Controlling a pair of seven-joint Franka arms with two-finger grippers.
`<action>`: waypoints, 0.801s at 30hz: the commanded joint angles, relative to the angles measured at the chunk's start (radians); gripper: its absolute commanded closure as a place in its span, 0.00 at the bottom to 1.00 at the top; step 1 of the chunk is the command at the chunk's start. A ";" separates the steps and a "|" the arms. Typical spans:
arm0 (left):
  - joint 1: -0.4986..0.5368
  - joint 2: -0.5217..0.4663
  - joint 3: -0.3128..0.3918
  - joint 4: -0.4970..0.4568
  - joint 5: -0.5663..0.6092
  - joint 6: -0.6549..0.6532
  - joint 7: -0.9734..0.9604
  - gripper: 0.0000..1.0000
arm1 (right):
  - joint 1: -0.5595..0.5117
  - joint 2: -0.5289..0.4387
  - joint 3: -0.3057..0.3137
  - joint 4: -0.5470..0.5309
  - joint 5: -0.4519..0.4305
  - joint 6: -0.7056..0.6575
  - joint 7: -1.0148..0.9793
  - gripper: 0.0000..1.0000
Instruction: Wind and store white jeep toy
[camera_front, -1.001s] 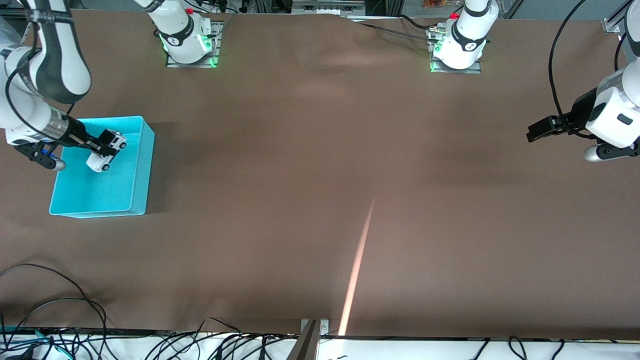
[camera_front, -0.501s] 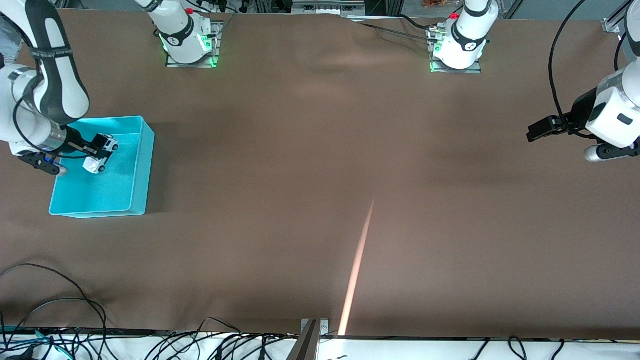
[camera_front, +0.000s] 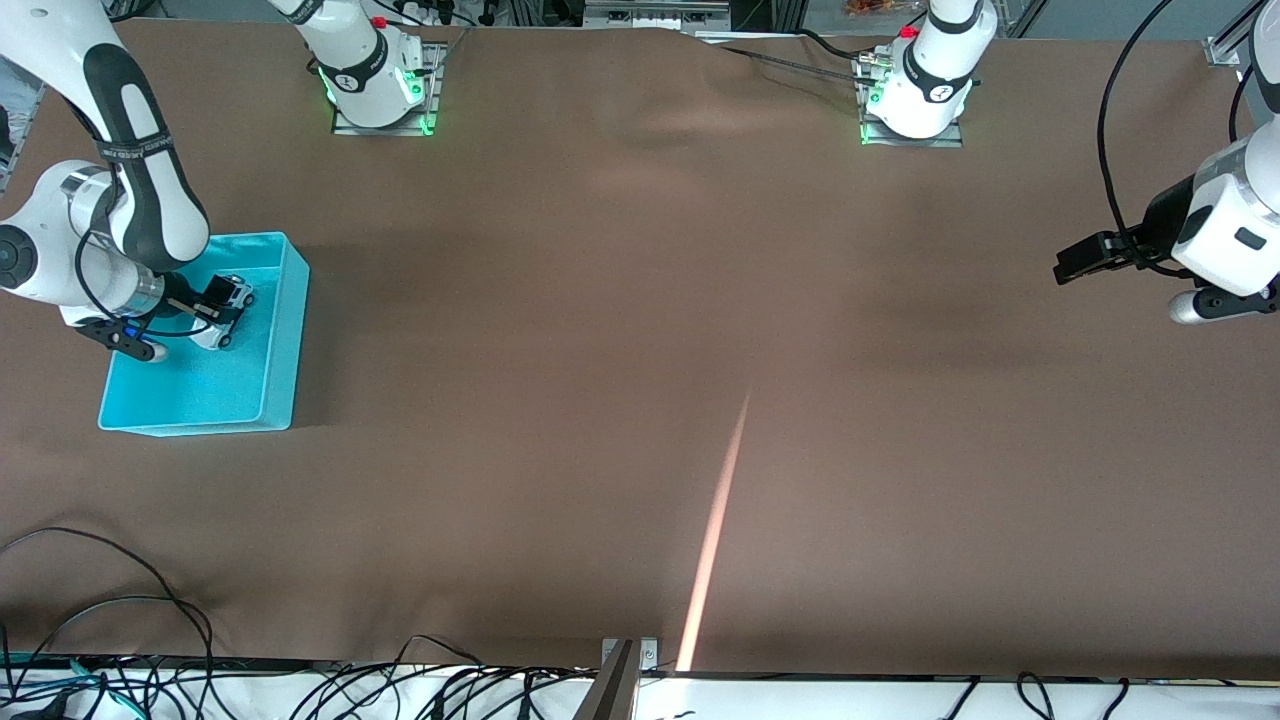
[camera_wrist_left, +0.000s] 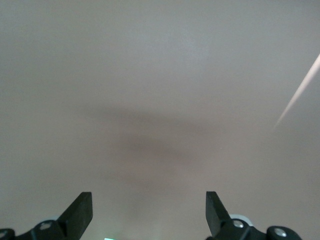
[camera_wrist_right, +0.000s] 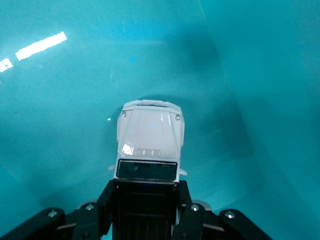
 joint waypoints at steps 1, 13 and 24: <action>0.003 -0.014 0.003 -0.016 -0.013 0.005 0.017 0.00 | -0.013 0.017 0.001 0.005 -0.017 0.029 -0.010 1.00; 0.003 -0.014 0.003 -0.016 -0.013 0.005 0.016 0.00 | -0.019 0.041 0.001 -0.015 -0.014 0.081 0.008 0.93; 0.003 -0.012 0.003 -0.017 -0.013 0.005 0.016 0.00 | -0.034 0.057 0.001 -0.017 -0.014 0.089 0.008 0.42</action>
